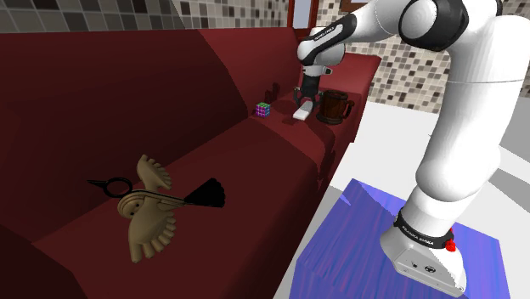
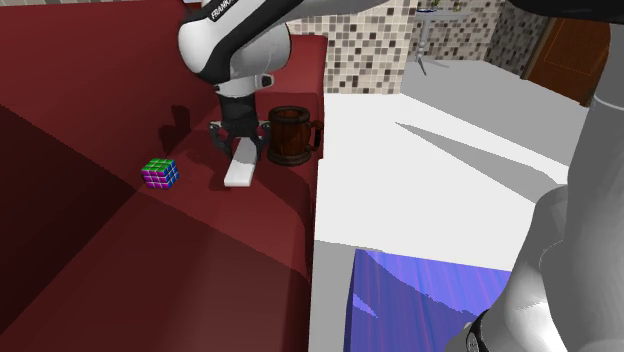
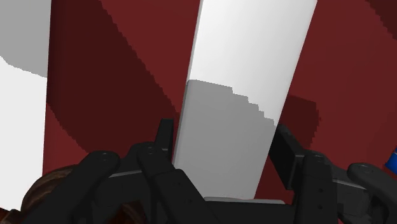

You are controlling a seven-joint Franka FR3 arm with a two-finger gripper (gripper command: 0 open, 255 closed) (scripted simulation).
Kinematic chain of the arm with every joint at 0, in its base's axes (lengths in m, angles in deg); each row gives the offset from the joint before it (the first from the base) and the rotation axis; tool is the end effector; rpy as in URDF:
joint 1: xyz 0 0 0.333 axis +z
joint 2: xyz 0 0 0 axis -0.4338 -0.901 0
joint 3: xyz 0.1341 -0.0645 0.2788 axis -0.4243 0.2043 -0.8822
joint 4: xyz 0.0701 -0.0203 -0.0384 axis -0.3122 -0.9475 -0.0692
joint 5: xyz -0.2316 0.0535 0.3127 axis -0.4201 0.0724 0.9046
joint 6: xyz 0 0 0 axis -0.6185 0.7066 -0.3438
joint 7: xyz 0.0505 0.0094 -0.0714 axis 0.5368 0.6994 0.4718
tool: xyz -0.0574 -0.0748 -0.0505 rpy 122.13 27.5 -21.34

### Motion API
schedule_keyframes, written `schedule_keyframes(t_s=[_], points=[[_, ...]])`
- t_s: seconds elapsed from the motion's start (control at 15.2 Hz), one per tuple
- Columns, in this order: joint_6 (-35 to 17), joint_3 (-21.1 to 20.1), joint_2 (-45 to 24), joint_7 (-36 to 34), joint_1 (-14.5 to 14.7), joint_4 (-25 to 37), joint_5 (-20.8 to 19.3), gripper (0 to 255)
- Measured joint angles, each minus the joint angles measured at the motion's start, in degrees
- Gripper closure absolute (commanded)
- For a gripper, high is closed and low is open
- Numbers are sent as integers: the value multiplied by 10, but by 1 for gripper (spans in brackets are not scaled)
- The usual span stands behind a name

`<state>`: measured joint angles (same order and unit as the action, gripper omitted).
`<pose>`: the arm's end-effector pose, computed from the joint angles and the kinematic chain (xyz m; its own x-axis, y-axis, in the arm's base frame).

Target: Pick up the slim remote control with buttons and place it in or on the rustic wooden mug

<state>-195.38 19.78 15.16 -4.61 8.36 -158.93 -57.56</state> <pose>0.5458 -0.2861 0.4049 0.3231 -0.9463 -0.0112 -0.9456 -0.3223 -0.0437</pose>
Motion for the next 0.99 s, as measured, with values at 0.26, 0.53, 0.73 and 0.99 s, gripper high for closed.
schedule_keyframes(t_s=[0.26, 0.53, 0.73, 0.99], points=[[29, 1, 10, -3, 0, 19, -3, 255], [54, 2, 20, -5, 1, 35, -6, 255], [77, 2, 24, -8, 1, 54, -8, 255], [106, 2, 28, -10, 1, 79, -10, 255]])
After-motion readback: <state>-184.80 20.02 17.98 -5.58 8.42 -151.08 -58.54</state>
